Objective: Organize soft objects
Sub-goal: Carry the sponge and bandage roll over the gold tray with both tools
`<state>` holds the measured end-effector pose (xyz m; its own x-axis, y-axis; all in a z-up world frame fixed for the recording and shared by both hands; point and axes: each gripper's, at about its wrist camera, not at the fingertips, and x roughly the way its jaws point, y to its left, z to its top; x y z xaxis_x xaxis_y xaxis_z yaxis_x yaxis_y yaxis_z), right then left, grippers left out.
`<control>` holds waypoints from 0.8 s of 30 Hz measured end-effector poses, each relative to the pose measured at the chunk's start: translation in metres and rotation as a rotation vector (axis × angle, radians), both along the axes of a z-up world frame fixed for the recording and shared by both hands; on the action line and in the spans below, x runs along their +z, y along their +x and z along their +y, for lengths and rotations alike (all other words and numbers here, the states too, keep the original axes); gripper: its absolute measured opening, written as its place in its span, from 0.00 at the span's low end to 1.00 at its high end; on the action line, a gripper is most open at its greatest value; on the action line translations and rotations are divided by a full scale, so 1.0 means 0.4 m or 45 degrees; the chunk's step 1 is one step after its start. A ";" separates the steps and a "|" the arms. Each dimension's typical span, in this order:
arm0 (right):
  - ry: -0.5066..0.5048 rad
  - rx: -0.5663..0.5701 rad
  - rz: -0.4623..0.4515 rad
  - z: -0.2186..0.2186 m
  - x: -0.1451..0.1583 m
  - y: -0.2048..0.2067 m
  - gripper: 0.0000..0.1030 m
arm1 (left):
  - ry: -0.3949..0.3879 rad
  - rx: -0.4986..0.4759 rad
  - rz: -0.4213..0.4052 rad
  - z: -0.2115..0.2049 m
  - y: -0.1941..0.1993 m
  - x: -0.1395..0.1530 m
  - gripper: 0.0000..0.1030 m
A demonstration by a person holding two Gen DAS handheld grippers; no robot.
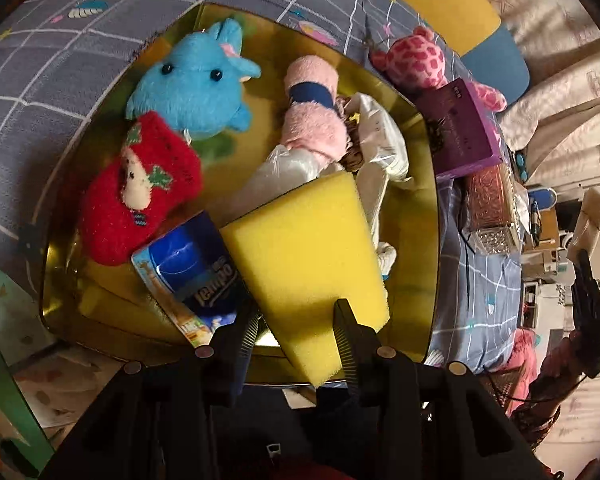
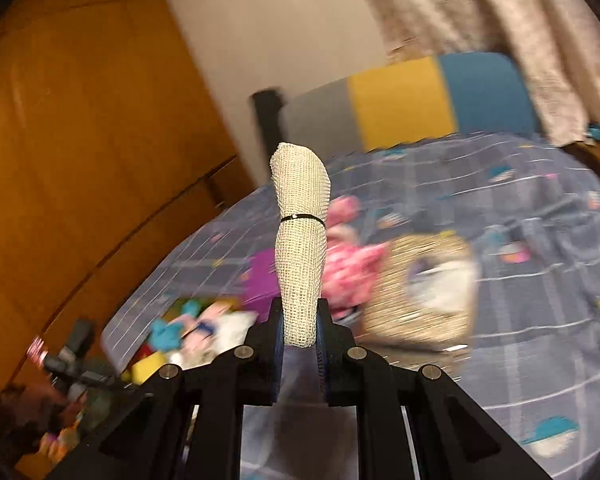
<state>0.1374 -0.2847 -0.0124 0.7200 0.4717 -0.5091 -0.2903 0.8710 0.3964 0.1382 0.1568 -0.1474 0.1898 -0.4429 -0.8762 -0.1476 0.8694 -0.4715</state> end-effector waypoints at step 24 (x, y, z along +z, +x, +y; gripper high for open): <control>-0.161 0.262 0.458 0.460 -0.183 0.043 0.14 | -0.046 -0.141 0.040 -0.028 0.013 -0.049 0.51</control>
<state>0.1546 -0.1005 -0.0856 0.3833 0.5049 -0.7734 -0.3261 0.8574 0.3981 0.1433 0.1454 -0.1671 0.1106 -0.4908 -0.8642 -0.0666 0.8639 -0.4992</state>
